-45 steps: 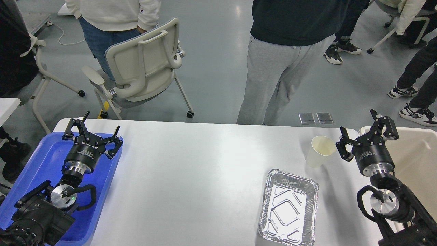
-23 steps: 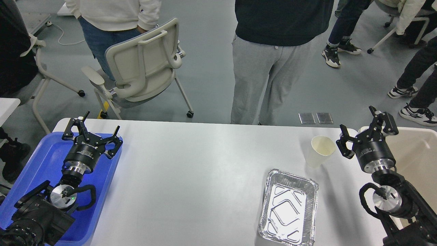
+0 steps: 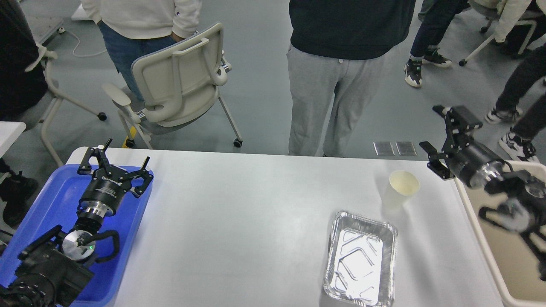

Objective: Tidy desktop
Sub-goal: 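Reach the right gripper toward the white paper cup and close on it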

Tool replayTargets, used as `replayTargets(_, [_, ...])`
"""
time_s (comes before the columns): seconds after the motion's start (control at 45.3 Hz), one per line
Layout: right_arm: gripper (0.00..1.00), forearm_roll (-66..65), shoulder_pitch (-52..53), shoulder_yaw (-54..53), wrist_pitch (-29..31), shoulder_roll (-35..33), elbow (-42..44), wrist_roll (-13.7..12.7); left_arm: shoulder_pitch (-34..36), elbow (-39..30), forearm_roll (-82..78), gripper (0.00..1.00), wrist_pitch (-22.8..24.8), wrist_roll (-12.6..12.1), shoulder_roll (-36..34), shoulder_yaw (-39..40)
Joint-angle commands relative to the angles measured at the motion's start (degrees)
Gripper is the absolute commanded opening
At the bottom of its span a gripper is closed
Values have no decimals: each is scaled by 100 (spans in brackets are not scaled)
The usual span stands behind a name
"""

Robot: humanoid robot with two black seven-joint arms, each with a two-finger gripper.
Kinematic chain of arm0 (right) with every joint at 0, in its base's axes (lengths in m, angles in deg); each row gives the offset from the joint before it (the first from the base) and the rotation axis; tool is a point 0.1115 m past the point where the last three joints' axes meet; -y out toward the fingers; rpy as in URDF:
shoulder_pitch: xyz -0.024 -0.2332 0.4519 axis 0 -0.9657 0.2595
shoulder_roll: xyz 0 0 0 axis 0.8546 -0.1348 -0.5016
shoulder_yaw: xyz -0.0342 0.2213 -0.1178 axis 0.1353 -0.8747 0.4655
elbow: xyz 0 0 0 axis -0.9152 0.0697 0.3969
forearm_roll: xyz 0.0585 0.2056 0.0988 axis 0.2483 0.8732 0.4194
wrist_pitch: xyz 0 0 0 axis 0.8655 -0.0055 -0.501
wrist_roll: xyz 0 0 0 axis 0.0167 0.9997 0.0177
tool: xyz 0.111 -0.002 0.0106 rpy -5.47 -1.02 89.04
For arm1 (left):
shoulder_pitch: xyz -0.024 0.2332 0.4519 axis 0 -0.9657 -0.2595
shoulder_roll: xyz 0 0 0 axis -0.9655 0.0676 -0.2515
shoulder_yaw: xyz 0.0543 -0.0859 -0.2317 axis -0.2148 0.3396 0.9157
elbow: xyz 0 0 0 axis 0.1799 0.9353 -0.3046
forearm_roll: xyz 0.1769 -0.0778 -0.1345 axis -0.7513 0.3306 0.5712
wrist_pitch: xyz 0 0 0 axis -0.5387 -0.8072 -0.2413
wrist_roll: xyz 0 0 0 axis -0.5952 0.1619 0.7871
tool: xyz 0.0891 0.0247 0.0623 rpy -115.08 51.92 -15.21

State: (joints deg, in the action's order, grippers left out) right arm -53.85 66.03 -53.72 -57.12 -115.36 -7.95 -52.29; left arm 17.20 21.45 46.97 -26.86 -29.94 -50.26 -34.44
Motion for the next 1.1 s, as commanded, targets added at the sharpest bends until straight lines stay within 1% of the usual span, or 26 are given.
replayTargets(0.0, [100, -1524, 1886, 3132, 574, -1123, -110, -138, -4, 0, 0, 100, 0, 2, 0, 0])
replayTargets(0.11, [100, -1997, 2589, 4406, 557, -1026, 13, -191, -4, 0, 0, 100, 0, 2, 0, 0])
replayTargets(0.176, [100, -2463, 2994, 5022, 469, -737, 232, -182, 5, 0, 0, 100, 0, 2, 0, 0])
replayTargets(0.243, [100, -2806, 3197, 5488, 381, -508, 408, -182, 5, 0, 0, 100, 0, 2, 9, 0])
replayTargets(0.331, [100, -2983, 3232, 5832, 153, -236, 751, -182, 5, 0, -9, 100, 0, 2, 0, 0])
replayTargets(0.397, [100, -3009, 3197, 5999, 21, 185, 1110, -182, 5, 0, -9, 100, 0, 2, 9, 0])
replayTargets(0.507, [100, -2948, 3075, 6298, -243, 757, 2121, -103, 5, 0, -9, 100, 0, -7, 9, 0])
replayTargets(0.596, [100, -2913, 2916, 6360, -269, 1109, 2412, 99, 5, 0, -9, 100, 0, -7, 9, 0])
replayTargets(0.64, [100, -2913, 2837, 6368, -269, 1171, 2474, 143, 5, 0, -9, 100, 0, -7, 9, 0])
replayTargets(0.75, [100, -2895, 2714, 6360, -269, 1399, 2763, 152, 5, 0, -9, 100, 0, -7, 9, 0])
replayTargets(0.838, [100, -2895, 2530, 6360, -287, 1672, 3246, 178, 5, 0, -18, 100, 0, -7, 9, 0])
replayTargets(0.971, [99, -2895, 2415, 6360, -287, 1945, 3722, 398, 5, 0, -9, 100, 0, -7, 9, 0])
replayTargets(1.059, [96, -2886, 2371, 6360, -287, 1997, 3775, 451, 5, 0, -9, 100, 0, -7, 9, 0])
replayTargets(1.081, [94, -2886, 2362, 6360, -287, 2015, 3775, 451, 5, 0, -9, 100, 0, -7, 9, 0])
